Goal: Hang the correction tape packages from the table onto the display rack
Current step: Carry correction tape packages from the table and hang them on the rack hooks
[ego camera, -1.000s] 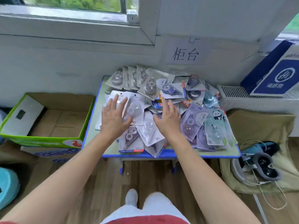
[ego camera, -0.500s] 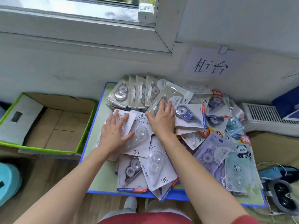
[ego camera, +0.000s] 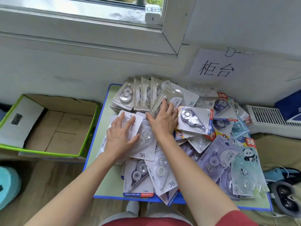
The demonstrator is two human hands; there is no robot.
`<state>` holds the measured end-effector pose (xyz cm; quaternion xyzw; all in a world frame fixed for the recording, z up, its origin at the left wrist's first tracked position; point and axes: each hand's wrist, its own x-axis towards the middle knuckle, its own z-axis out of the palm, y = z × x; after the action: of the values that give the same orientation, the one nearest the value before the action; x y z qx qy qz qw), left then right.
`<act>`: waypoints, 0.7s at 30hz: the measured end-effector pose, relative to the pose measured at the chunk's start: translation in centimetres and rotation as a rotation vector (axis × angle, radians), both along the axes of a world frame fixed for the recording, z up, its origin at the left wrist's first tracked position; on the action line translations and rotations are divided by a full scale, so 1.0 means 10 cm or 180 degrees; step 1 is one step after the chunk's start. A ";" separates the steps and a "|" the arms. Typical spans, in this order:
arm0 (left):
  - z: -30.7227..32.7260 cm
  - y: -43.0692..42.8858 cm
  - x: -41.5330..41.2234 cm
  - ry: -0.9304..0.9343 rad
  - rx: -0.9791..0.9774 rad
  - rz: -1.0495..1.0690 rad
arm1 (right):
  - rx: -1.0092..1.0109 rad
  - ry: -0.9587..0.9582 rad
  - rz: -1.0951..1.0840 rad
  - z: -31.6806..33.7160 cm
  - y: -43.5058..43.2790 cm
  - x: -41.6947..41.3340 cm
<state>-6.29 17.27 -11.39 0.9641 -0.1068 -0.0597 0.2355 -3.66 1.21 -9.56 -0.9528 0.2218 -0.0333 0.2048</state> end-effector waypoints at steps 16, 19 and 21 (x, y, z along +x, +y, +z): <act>0.03 0.03 0.03 -0.0151 -0.0045 0.0045 | 0.0060 -0.0135 0.0085 0.07 0.08 0.11; 0.05 0.04 0.01 -0.0211 -0.0063 0.0066 | 0.0043 -0.0223 0.0234 0.10 0.04 0.01; 0.08 0.03 0.00 -0.0261 -0.0075 0.0065 | -0.0010 -0.0262 0.0330 0.13 0.01 -0.08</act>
<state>-6.30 17.62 -10.63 0.9640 -0.1072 -0.0164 0.2428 -4.49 1.32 -8.30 -0.9611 0.1635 -0.0622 0.2136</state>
